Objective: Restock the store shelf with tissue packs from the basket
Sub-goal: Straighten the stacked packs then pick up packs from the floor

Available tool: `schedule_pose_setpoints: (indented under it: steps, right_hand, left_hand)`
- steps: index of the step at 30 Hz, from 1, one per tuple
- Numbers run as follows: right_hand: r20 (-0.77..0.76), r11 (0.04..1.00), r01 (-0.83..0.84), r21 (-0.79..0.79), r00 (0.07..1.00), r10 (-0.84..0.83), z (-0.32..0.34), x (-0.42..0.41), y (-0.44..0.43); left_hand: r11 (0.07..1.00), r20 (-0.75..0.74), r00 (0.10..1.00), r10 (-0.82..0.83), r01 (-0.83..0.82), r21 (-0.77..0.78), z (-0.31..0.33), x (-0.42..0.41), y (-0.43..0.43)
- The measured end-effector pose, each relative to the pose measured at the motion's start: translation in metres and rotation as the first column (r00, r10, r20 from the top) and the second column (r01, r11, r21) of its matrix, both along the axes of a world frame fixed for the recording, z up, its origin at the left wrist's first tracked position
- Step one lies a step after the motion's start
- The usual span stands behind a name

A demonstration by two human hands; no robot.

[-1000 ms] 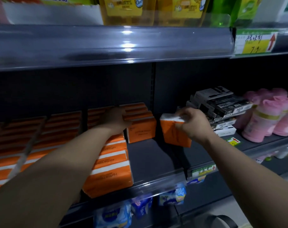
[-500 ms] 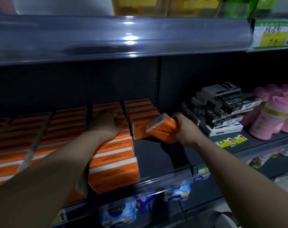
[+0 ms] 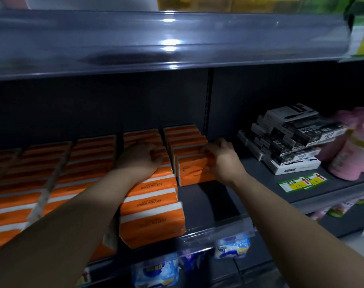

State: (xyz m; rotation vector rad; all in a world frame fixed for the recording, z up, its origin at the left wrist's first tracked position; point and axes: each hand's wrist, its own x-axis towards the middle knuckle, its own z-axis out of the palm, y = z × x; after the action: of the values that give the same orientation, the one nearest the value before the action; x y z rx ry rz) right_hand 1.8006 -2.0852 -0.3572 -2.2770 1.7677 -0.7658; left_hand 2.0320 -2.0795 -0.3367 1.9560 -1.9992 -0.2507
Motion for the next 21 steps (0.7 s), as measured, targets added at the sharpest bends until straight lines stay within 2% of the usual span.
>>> schedule_pose_setpoints:
  steps: [4, 8, 15, 21]
  right_hand:
    - [0.007, 0.999, 0.011, 0.047, 1.0, -0.011, 0.0, 0.002, 0.004]
    - [0.007, 0.996, 0.043, 0.081, 0.999, -0.044, 0.006, 0.002, 0.013]
    - [-0.016, 0.998, 0.057, -0.017, 0.998, -0.057, 0.037, -0.003, 0.046]
    - [0.017, 1.0, 0.012, -0.017, 1.0, -0.012, 0.067, 0.01, 0.111]
  left_hand:
    - [1.0, 0.002, 1.0, -0.005, 0.005, -0.002, 0.0, -0.001, 0.002]
    - [1.0, -0.057, 0.998, 0.008, -0.007, 0.005, 0.005, 0.001, 0.011]
    - [0.992, -0.003, 0.999, -0.04, 0.04, -0.117, 0.024, 0.013, 0.062]
    - [0.98, -0.015, 0.999, -0.05, 0.046, -0.193, 0.05, 0.029, 0.132]
